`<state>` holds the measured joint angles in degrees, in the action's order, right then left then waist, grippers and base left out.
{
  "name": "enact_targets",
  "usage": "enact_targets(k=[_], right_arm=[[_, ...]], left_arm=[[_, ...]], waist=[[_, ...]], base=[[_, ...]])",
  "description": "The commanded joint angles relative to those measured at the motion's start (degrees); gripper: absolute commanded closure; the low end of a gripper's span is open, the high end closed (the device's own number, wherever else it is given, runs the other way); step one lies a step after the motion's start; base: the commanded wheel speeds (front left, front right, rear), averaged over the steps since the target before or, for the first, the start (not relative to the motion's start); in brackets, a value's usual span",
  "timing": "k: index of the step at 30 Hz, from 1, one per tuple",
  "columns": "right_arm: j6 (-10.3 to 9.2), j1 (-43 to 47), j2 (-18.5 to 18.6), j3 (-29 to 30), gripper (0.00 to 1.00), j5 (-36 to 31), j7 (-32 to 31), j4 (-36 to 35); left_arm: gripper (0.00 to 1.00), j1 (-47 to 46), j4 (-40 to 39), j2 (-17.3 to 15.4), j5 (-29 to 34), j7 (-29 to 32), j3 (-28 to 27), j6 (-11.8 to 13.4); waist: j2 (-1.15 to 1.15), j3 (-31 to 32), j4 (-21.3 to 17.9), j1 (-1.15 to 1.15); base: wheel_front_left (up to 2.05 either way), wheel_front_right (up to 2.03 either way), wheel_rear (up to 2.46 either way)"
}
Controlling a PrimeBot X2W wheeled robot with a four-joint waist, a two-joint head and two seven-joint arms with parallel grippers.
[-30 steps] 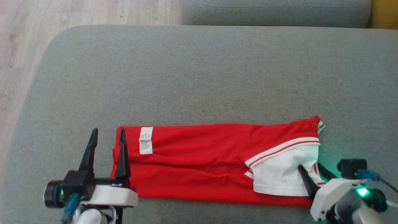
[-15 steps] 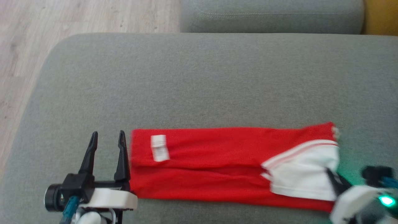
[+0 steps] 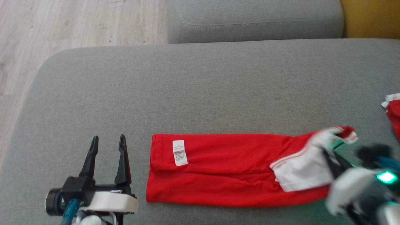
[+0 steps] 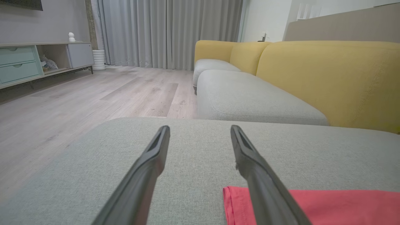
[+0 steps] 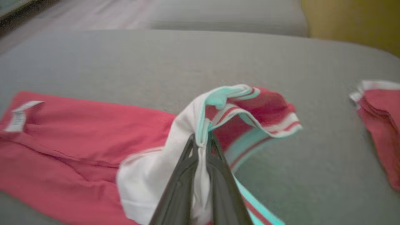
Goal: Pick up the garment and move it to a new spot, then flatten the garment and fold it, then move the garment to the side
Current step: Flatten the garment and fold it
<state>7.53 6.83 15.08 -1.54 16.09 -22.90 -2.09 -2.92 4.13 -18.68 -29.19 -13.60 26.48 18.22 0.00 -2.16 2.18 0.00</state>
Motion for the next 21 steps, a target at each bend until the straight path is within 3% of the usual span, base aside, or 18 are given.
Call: enact_targets(k=[1,5,10,15,21], right_arm=[[-0.04,-4.25,0.50,-3.47,1.00,0.00,-1.10,-4.06],[-0.04,-8.88,-1.69,-12.83,1.00,1.43,-3.74,-6.60],[-0.04,-13.65,-6.71,-23.76,1.00,4.98,-3.59,-2.15],[-0.04,-17.05,-11.01,-30.31,1.00,8.35,0.18,5.53],[-0.04,-21.66,-12.12,-36.09,1.00,11.85,6.50,12.41]], left_arm=[[0.00,-1.27,-1.77,-0.86,-0.28,-0.01,-1.74,0.08],[0.00,-1.76,-1.84,-0.67,-0.29,0.03,-1.49,0.03],[0.00,-2.55,-1.53,-0.23,-0.35,0.02,-1.19,-0.11],[0.00,-3.24,-1.00,0.36,-0.34,-0.07,-0.81,-0.20],[0.00,-4.25,-0.23,1.06,-0.19,-0.29,-0.37,-0.44]], waist=[[0.00,-0.05,0.17,0.00],[0.00,-0.61,1.20,0.00],[0.00,-1.61,3.40,0.00],[0.00,-2.73,5.40,0.00],[0.00,-4.08,6.58,0.00]], base=[[0.00,0.00,0.00],[0.00,0.00,0.00],[0.00,0.00,0.00],[0.00,0.00,0.00],[0.00,0.00,0.00]])
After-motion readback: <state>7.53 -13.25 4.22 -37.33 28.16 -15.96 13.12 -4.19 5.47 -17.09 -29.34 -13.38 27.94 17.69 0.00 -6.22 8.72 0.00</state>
